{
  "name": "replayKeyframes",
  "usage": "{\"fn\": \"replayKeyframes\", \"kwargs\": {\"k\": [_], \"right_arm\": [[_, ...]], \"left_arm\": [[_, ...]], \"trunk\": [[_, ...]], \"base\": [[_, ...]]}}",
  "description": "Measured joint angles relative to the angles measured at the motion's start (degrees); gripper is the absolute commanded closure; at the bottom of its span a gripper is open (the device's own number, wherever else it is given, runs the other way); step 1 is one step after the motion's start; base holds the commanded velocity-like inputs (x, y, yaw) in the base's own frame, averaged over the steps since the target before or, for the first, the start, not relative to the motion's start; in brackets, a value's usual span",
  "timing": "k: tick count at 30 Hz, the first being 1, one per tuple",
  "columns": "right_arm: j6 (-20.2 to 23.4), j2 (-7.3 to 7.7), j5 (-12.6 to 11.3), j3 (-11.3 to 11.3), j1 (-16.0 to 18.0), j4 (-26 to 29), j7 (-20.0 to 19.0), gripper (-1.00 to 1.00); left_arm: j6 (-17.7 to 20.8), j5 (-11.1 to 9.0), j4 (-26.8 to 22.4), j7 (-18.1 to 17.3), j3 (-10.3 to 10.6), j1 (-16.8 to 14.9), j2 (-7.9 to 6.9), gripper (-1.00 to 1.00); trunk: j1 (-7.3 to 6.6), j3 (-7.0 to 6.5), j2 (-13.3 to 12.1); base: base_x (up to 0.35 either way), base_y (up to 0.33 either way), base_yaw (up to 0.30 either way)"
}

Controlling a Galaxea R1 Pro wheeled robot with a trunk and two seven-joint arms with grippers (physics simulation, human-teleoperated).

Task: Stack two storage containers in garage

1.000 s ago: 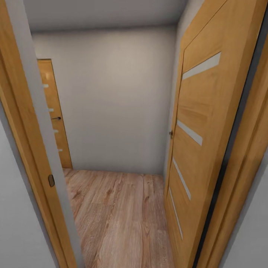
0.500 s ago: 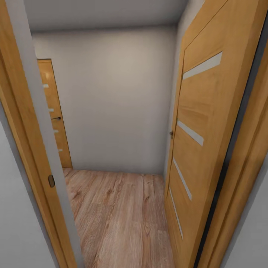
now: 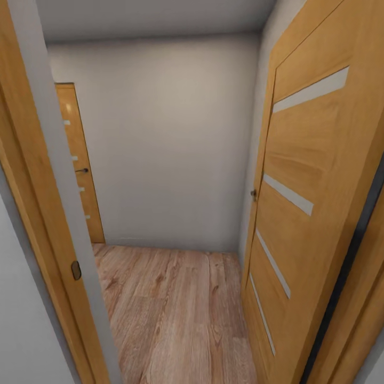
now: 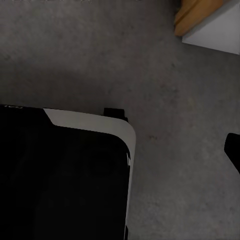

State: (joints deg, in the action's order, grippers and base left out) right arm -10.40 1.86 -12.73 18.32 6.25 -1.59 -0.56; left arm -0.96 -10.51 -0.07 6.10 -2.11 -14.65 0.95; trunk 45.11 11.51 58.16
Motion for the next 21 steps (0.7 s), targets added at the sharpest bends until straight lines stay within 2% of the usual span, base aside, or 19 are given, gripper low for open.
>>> {"fn": "replayKeyframes", "kwargs": {"k": [21], "right_arm": [[-0.06, 0.19, 0.45, 0.44, -0.09, 0.08, -0.24, -1.00]], "left_arm": [[0.10, -0.03, 0.02, -0.44, -0.24, 0.01, 0.15, -1.00]], "trunk": [[0.00, 0.00, 0.00]], "base": [[0.001, 0.000, 0.000]]}}
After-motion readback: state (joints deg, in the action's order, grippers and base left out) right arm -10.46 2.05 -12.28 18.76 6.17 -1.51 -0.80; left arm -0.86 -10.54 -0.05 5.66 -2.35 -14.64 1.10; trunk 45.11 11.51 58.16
